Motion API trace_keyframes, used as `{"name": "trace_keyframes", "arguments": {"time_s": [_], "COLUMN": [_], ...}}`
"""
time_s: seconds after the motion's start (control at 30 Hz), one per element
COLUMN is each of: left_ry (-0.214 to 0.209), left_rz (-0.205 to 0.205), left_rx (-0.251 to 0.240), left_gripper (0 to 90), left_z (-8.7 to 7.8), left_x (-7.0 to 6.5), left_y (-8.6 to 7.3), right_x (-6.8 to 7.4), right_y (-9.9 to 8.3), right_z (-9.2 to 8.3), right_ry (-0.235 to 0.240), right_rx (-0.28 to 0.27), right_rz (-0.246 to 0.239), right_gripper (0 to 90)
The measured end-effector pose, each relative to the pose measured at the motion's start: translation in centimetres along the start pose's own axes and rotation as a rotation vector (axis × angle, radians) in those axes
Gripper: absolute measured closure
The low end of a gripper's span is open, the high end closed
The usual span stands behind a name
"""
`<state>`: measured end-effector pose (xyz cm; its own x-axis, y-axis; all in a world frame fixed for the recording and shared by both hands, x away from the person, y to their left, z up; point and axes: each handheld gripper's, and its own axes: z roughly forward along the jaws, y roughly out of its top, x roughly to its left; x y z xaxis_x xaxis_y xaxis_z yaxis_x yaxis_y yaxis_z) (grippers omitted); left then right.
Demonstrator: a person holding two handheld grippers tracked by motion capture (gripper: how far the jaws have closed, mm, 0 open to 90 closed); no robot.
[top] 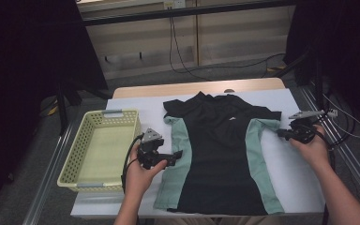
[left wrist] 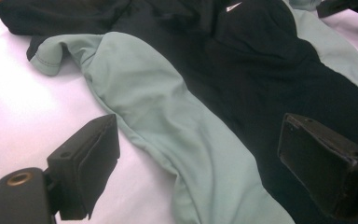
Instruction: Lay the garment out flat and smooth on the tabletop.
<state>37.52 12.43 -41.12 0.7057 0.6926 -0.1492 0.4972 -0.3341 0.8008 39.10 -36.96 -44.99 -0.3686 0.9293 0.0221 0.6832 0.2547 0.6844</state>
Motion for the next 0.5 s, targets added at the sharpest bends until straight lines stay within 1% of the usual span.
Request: {"name": "trace_keyframes", "arguments": {"time_s": [0.03,0.07,0.13,0.17,0.2,0.27,0.3,0.33,0.37,0.4,0.5], "left_ry": [0.000,0.000,0.005,0.003,0.007,0.008,0.009,0.010,0.008,0.007,0.007], "left_rz": [0.004,0.004,0.004,-0.003,-0.001,0.002,0.007,0.004,0.004,0.004,0.006], "left_rx": [0.002,0.002,-0.004,-0.008,-0.010,-0.010,-0.010,-0.013,-0.012,-0.015,-0.012], "left_gripper": [12.9,12.9,12.9,12.9,12.9,12.9,12.9,12.9,12.9,12.9,12.9], "left_z": [0.0,-0.1,-0.2,-0.2,-0.3,-0.4,-0.5,-0.5,-0.5,-0.5,-0.5], "left_x": [0.0,0.0,0.0,0.0,0.1,0.2,0.2,0.2,0.1,0.1,0.0], "left_y": [0.0,0.0,0.0,0.0,0.0,0.1,0.2,0.2,0.2,0.2,0.3], "right_x": [0.1,0.2,0.4,0.5,0.7,1.0,1.2,1.4,1.5,1.7,1.5], "right_y": [-0.1,-0.2,-0.4,-0.5,-0.5,-0.6,-0.6,-0.7,-0.6,-0.5,0.1], "right_z": [0.0,0.0,-0.1,-0.2,-0.3,-0.6,-0.7,-0.7,-0.8,-0.9,-1.6], "right_ry": [-0.008,-0.007,0.017,0.017,0.018,0.039,0.048,0.058,0.055,0.036,0.000], "right_rx": [0.009,0.006,0.015,0.020,0.023,0.029,0.042,0.046,0.049,0.034,-0.030], "right_rz": [-0.012,-0.014,0.002,-0.006,-0.016,-0.021,-0.018,-0.025,-0.034,-0.052,-0.046], "right_gripper": [89.9,89.9,89.9,89.9,90.0,90.0,90.0,90.0,90.0,90.0,89.5]}}
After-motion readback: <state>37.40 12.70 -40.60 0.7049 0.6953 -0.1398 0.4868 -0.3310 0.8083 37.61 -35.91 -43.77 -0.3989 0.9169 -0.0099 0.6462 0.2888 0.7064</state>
